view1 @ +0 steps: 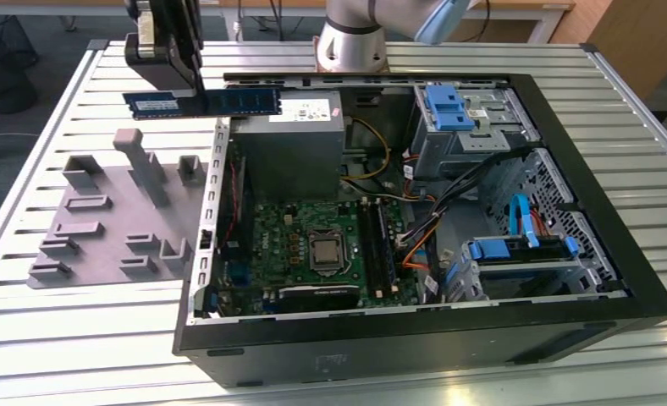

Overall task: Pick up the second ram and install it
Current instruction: 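Pick up the second ram and move it above second insertion slot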

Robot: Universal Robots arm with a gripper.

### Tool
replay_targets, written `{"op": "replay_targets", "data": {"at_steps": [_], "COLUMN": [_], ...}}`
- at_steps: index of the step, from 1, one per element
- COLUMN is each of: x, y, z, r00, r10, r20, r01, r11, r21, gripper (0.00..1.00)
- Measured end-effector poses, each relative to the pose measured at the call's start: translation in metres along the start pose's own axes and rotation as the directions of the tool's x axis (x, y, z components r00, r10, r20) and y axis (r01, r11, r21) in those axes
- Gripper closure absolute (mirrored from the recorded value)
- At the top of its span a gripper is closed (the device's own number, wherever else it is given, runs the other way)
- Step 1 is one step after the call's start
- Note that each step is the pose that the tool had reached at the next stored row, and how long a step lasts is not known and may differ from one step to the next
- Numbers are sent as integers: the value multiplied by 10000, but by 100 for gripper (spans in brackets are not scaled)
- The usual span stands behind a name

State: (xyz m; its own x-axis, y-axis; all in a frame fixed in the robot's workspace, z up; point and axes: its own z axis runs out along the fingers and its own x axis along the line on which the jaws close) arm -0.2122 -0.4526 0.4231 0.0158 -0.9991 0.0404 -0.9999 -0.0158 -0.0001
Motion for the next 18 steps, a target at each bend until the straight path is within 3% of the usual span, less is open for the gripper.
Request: {"op": "replay_targets", "data": {"at_steps": [18], "x": [2], "y": [-116], "z": [1], "r00": [10000], "r10": [0], "r20": [1], "r01": [0], "r11": [10000], "r21": [0], "gripper": [86]}}
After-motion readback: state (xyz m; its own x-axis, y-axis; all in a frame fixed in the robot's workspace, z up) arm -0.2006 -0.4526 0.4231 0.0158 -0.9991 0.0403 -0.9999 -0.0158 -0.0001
